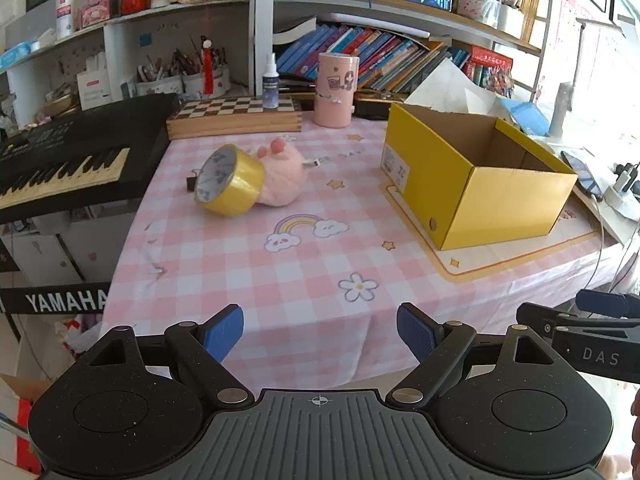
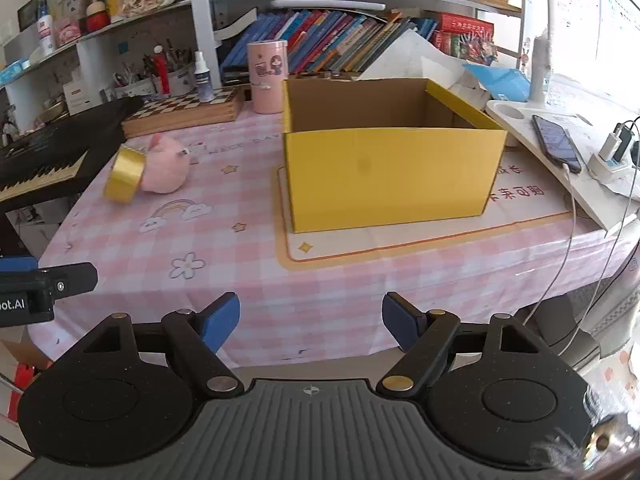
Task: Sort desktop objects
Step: 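Withdraw both open tools from the box back toward the table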
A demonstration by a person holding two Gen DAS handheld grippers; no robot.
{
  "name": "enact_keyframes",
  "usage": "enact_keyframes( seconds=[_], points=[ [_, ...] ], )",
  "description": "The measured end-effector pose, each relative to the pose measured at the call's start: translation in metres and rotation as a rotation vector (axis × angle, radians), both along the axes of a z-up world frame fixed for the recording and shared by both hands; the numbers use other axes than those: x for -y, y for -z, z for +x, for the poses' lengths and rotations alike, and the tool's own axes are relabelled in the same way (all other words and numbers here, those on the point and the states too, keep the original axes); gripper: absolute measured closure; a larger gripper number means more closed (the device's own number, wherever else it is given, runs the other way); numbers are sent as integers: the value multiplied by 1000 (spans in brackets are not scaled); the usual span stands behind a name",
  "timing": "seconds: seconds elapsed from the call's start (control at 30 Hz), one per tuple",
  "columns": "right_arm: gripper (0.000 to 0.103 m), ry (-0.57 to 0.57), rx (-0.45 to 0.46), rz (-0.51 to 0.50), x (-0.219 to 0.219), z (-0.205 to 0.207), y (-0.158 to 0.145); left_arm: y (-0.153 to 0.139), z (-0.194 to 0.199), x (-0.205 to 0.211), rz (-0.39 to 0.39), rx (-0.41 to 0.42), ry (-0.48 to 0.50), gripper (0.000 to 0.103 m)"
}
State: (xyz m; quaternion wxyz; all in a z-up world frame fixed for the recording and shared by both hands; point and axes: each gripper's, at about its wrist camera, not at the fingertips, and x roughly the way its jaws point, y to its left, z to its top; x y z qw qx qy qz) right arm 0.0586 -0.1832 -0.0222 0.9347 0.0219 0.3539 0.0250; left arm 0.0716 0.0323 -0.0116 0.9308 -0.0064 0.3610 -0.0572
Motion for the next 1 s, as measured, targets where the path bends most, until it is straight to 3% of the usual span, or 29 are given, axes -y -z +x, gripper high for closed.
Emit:
enact_keyframes(
  seconds=[1.0],
  points=[
    [23,-153,-8,-19,-66,3,-1,0,-16,-46,-9,4,-79,17]
  ],
)
